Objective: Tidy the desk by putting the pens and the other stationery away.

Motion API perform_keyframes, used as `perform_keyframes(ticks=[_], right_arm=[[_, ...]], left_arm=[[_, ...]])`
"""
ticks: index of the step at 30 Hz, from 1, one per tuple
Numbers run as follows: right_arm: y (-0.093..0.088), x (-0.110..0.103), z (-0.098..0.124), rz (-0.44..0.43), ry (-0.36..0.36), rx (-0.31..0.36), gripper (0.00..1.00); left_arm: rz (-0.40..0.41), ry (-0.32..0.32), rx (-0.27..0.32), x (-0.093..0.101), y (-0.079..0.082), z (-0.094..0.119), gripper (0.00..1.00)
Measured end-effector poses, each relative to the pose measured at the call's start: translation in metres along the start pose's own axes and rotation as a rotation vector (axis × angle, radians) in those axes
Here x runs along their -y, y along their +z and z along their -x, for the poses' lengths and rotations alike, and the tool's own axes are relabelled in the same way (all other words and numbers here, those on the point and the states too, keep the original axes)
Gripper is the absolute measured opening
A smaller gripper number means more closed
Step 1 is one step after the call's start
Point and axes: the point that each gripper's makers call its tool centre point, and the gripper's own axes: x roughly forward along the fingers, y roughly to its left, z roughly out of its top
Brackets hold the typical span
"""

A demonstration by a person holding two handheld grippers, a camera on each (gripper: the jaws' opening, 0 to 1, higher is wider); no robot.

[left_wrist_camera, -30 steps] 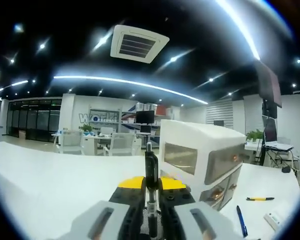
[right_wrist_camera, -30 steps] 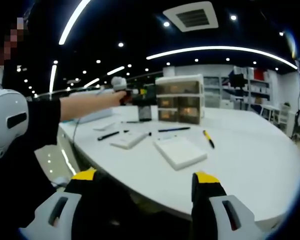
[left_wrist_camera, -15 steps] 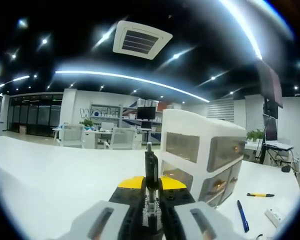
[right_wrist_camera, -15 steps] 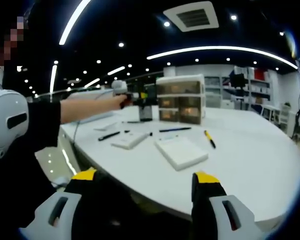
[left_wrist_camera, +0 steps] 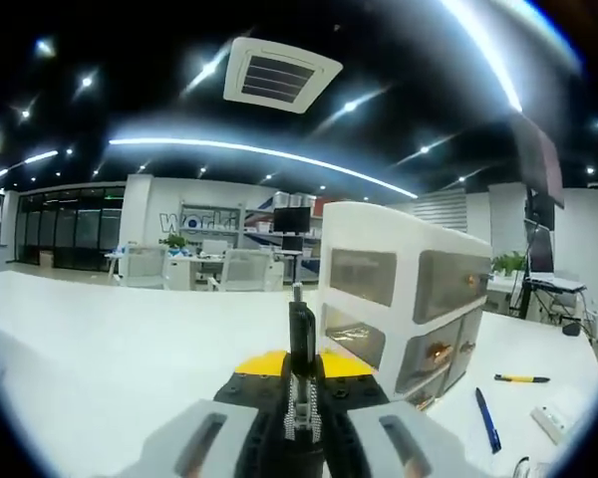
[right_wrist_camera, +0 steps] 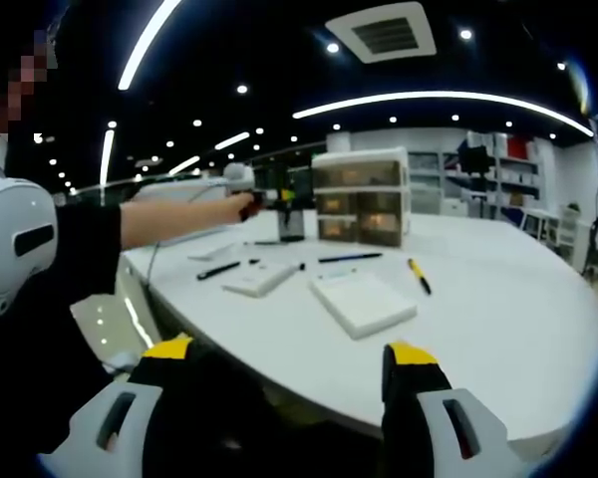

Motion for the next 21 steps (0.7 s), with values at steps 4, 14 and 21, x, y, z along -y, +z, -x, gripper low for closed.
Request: perform_keyframes(ticks=[4, 14, 21], right_arm=[[0.0, -0.001, -0.001, -0.001, 0.004, 0.001, 0.71], [0.001, -0.004, -0.003, 0.0, 0.017, 0.004, 0.71], [0.005, -0.007, -0.004, 0.005, 0.027, 0.014, 0.71]], left_arm=[[-0.002, 0.019, -0.02, -0.008, -0.003, -0.002, 0.11], [-0.027, 0.018, -0.033, -0.003, -0.006, 0.0, 0.22], [-0.001, 0.019, -0.016, 0.002, -0.002, 0.015, 0.34]])
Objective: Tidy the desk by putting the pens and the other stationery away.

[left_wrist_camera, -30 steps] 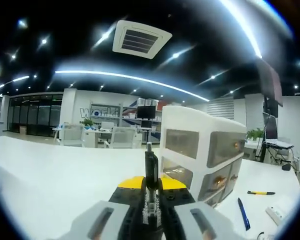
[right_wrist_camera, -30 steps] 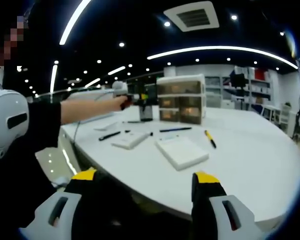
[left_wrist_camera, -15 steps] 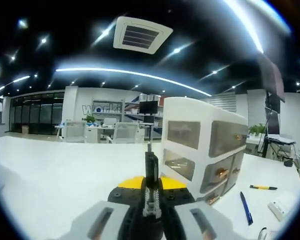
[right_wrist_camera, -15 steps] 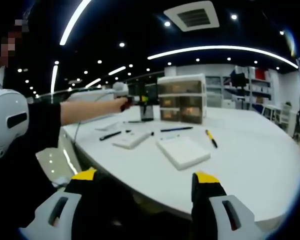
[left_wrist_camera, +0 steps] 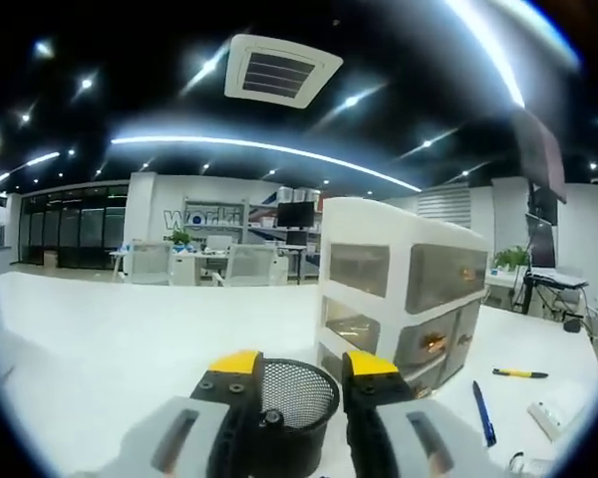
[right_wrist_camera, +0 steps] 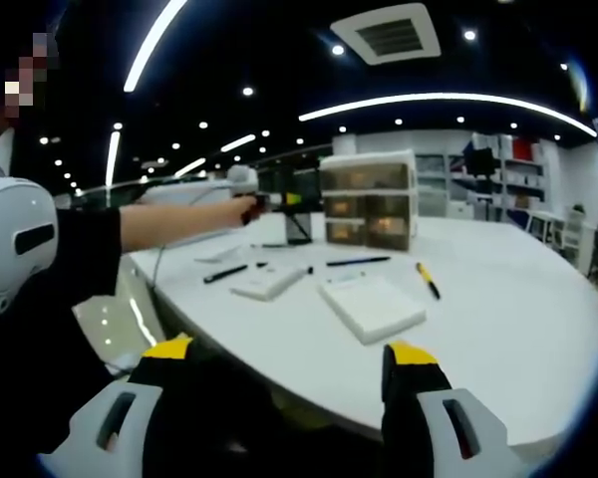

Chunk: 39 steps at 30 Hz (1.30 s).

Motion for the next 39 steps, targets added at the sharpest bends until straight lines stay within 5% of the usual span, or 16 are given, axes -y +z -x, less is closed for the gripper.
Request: perform_keyframes(ticks=[20, 39], right_arm=[[0.001, -0.016, -0.007, 0.008, 0.048, 0.01, 0.71], [0.003, -0.02, -0.007, 0.003, 0.05, 0.028, 0.71]], left_arm=[[0.023, -0.034, 0.042, 0.017, -0.005, 0.069, 0.4], [0.079, -0.098, 0.006, 0.028, -0.042, 0.137, 0.49]])
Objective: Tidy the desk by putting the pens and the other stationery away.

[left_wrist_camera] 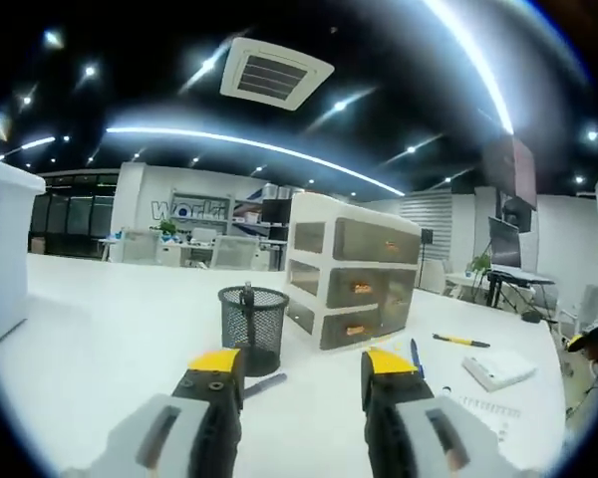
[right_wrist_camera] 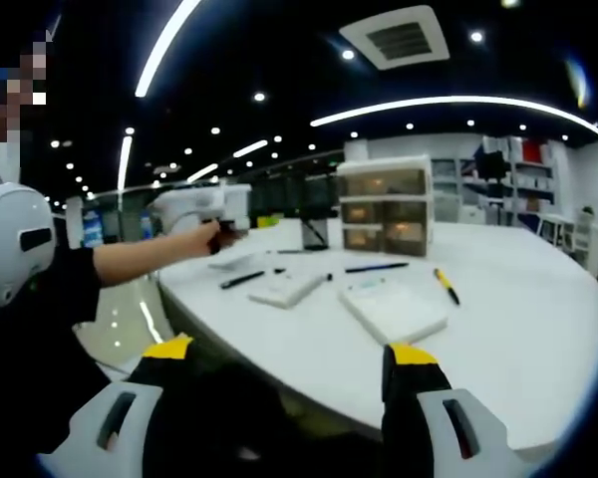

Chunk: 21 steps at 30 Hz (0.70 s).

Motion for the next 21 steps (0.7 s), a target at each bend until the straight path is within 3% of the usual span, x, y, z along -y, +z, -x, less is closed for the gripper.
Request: perform_keyframes(ticks=[11, 21], right_arm=[[0.0, 0.0, -0.007, 0.0, 0.005, -0.005, 0.71], [-0.004, 0.005, -0.009, -0.008, -0.003, -0.014, 0.71]], left_arm=[[-0.025, -0.05, -0.017, 0.026, -0.013, 0.036, 0.54], [-0.015, -0.056, -0.012, 0.028, -0.027, 0.073, 0.57]])
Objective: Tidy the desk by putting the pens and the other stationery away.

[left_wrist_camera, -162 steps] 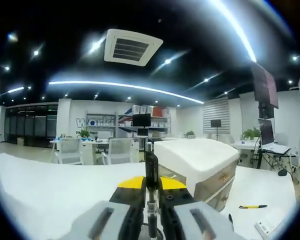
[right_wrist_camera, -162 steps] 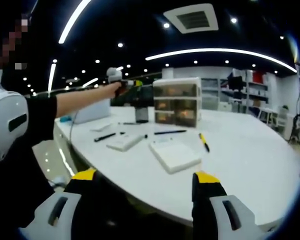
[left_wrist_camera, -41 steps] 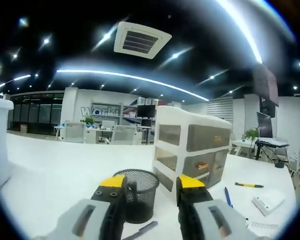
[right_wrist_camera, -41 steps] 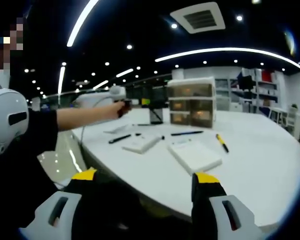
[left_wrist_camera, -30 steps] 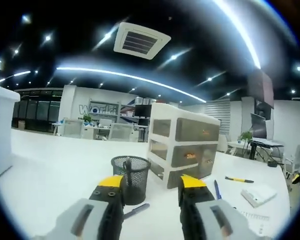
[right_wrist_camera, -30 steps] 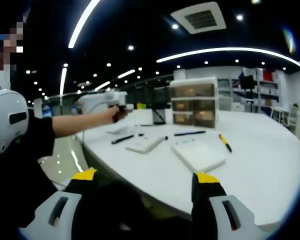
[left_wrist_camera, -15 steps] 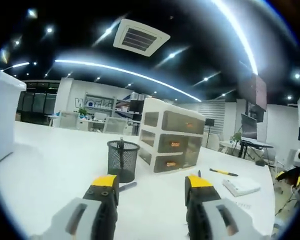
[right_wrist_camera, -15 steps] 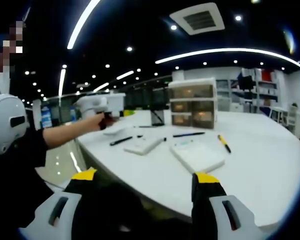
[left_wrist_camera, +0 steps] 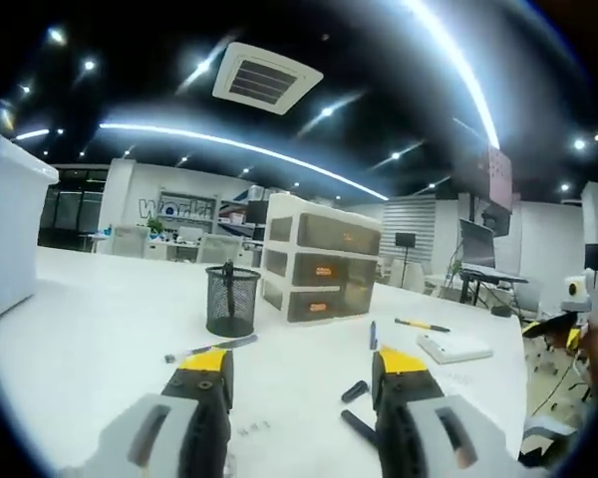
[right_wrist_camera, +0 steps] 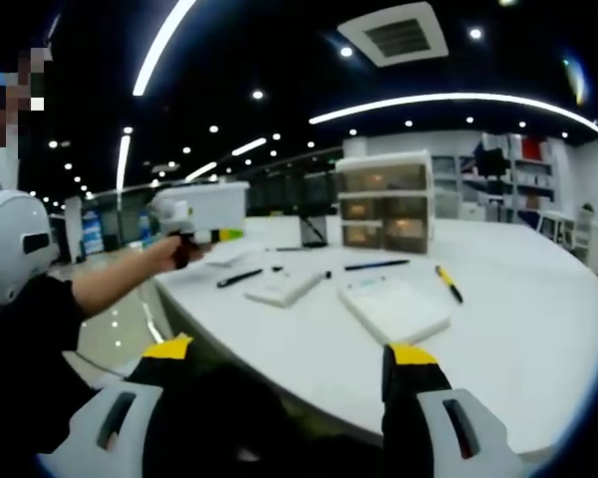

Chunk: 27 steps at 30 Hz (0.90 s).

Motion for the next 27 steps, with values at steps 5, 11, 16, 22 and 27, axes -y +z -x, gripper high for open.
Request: perform_keyframes(ticks=[5, 11, 16, 22, 27], right_arm=[[-0.001, 0.002, -0.002, -0.005, -0.003, -0.001, 0.71], [-0.003, 0.002, -0.007, -0.009, 0.002, -0.006, 0.71], [-0.004, 0.003, -0.008, -0.012, 0.004, -0.006, 0.71], [-0.004, 0.008, -0.006, -0.022, -0.01, -0.003, 0.71], [-0.005, 0.01, -0.005, -0.023, -0.015, -0.005, 0.71]], left_arm=[[0.08, -0.02, -0.011, 0.002, -0.006, 0.017, 0.58], [0.071, -0.041, -0.011, 0.005, -0.006, 0.029, 0.58], [0.02, -0.058, -0.045, 0.011, -0.011, 0.034, 0.6], [0.025, -0.066, -0.056, 0.014, -0.015, 0.04, 0.62], [0.046, -0.066, -0.042, 0.017, -0.015, 0.051, 0.63]])
